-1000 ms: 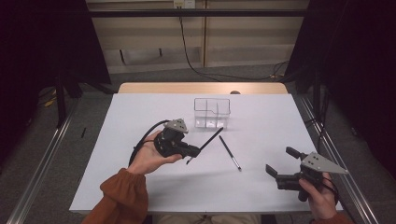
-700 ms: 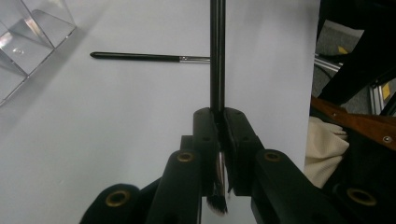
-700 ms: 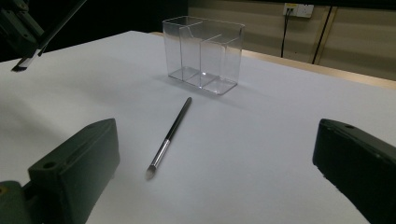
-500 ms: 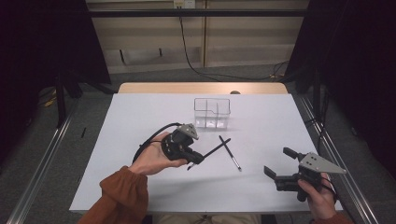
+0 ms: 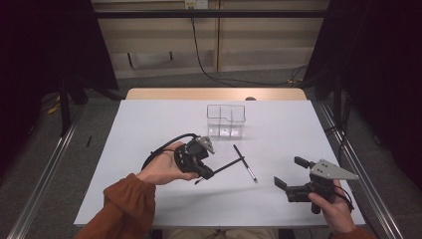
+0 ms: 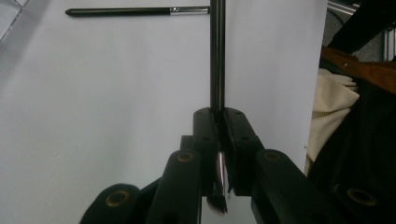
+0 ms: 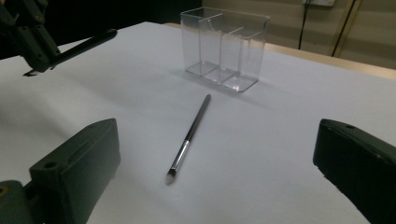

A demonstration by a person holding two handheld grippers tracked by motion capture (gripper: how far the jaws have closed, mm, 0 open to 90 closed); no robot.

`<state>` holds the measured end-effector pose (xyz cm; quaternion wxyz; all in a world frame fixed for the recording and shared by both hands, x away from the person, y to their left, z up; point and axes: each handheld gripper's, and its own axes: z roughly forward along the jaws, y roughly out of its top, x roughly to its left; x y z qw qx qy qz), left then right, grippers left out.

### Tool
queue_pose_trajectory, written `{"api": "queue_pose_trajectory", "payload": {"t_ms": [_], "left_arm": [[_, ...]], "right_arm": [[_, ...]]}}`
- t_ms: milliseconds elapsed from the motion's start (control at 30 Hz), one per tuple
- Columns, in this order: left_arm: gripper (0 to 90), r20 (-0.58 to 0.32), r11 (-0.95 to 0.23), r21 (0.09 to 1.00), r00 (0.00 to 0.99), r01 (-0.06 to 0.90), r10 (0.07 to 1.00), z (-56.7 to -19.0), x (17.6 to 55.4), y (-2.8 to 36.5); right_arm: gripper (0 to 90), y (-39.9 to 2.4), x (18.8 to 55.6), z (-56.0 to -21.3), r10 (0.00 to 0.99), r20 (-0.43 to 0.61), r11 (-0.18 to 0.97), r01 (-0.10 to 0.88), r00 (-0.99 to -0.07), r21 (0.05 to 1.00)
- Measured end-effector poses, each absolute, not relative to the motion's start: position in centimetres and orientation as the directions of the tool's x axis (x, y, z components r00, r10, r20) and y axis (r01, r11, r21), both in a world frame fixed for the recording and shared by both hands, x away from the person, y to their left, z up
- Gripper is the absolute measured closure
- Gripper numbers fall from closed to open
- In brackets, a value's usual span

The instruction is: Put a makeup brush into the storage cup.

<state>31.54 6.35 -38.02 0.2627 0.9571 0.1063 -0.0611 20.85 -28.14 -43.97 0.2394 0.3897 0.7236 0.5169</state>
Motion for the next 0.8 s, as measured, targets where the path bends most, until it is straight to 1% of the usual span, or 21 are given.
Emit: {"api": "queue_pose_trajectory", "payload": {"t_ms": [67, 200, 300, 400, 467, 633, 800], "left_arm": [[84.4, -0.174, -0.847, 0.478, 0.970, 0.233, 0.169, -38.1, 31.5, 6.3], [84.5, -0.186, -0.859, 0.459, 0.970, 0.228, 0.158, -38.3, 31.5, 6.2], [84.4, -0.186, -0.857, 0.459, 0.969, 0.234, 0.165, -38.3, 31.5, 6.3], [84.5, -0.187, -0.856, 0.460, 0.968, 0.237, 0.167, -38.3, 31.6, 6.4], [84.5, -0.184, -0.859, 0.455, 0.968, 0.235, 0.168, -38.4, 31.6, 6.4], [84.5, -0.187, -0.864, 0.446, 0.968, 0.234, 0.166, -38.5, 31.5, 6.5], [84.4, -0.190, -0.876, 0.427, 0.970, 0.224, 0.155, -38.6, 31.4, 6.3]], "right_arm": [[1.3, -27.8, 20.9, -43.9, 0.795, 0.045, 0.183, 0.311, -0.604, 0.933], [0.2, -27.0, 21.1, -43.3, 0.764, 0.034, 0.210, 0.297, -0.644, 0.931], [0.7, -26.6, 21.5, -42.9, 0.760, 0.019, 0.239, 0.306, -0.650, 0.922], [0.7, -26.2, 22.0, -42.4, 0.742, 0.036, 0.239, 0.314, -0.670, 0.919], [0.5, -26.0, 22.2, -42.0, 0.729, 0.023, 0.265, 0.313, -0.684, 0.912], [1.5, -25.0, 23.3, -40.9, 0.680, -0.011, 0.319, 0.281, -0.734, 0.905], [1.7, -23.9, 24.6, -40.6, 0.643, -0.011, 0.386, 0.311, -0.766, 0.868]]}}
